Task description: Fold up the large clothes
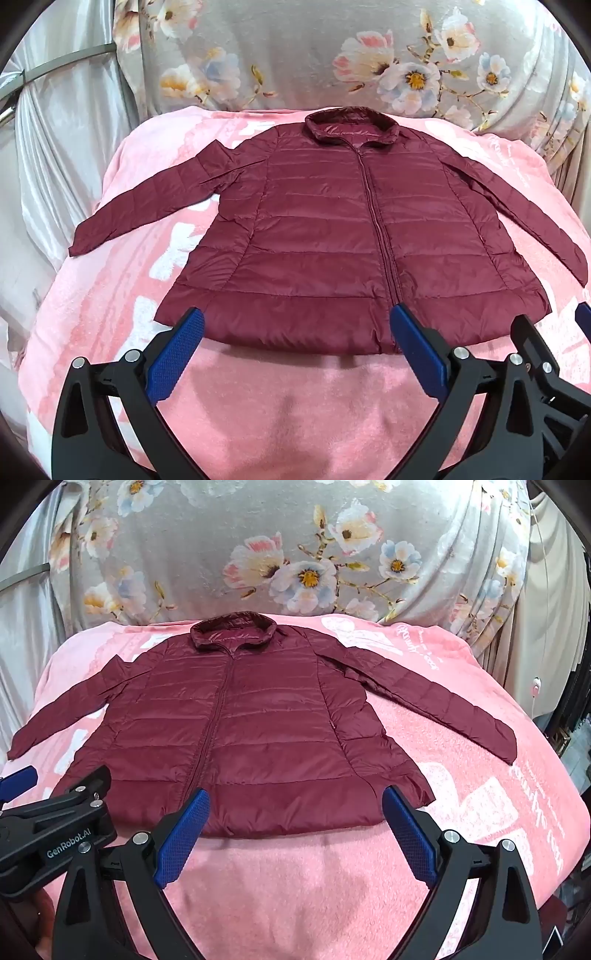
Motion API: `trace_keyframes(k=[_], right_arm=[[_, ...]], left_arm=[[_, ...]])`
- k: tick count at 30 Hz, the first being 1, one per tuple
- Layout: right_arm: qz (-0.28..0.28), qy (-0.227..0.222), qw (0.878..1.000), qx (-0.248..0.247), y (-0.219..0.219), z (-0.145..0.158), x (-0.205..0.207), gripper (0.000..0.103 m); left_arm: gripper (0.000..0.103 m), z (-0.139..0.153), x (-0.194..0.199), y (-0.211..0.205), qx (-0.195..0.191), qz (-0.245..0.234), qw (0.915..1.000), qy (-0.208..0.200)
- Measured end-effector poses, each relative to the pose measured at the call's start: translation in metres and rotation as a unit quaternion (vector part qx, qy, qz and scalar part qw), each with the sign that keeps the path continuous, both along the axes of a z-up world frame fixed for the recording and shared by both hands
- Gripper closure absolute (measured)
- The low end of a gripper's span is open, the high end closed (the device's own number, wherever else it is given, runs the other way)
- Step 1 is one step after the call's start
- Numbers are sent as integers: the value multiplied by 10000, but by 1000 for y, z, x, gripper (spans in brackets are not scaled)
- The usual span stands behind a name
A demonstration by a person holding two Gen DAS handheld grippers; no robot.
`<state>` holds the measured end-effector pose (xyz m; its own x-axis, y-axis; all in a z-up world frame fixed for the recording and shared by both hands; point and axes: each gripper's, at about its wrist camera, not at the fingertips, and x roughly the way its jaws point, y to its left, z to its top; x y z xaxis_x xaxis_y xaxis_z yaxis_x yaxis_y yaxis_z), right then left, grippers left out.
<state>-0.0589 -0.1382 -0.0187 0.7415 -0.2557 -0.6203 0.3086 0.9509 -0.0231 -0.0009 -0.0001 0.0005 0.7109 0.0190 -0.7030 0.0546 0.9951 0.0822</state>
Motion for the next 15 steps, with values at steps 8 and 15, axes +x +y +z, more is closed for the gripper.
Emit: trace_keyframes(k=[8,15], right_arm=[[8,-2,10000,-30,-2,0,0,11],[26,15,10000,-8,-1,-1,1,11]], left_arm=[[5,1,-2,-2,16,9,10000,73],[5,-6,4,2,15,25,9999,138]])
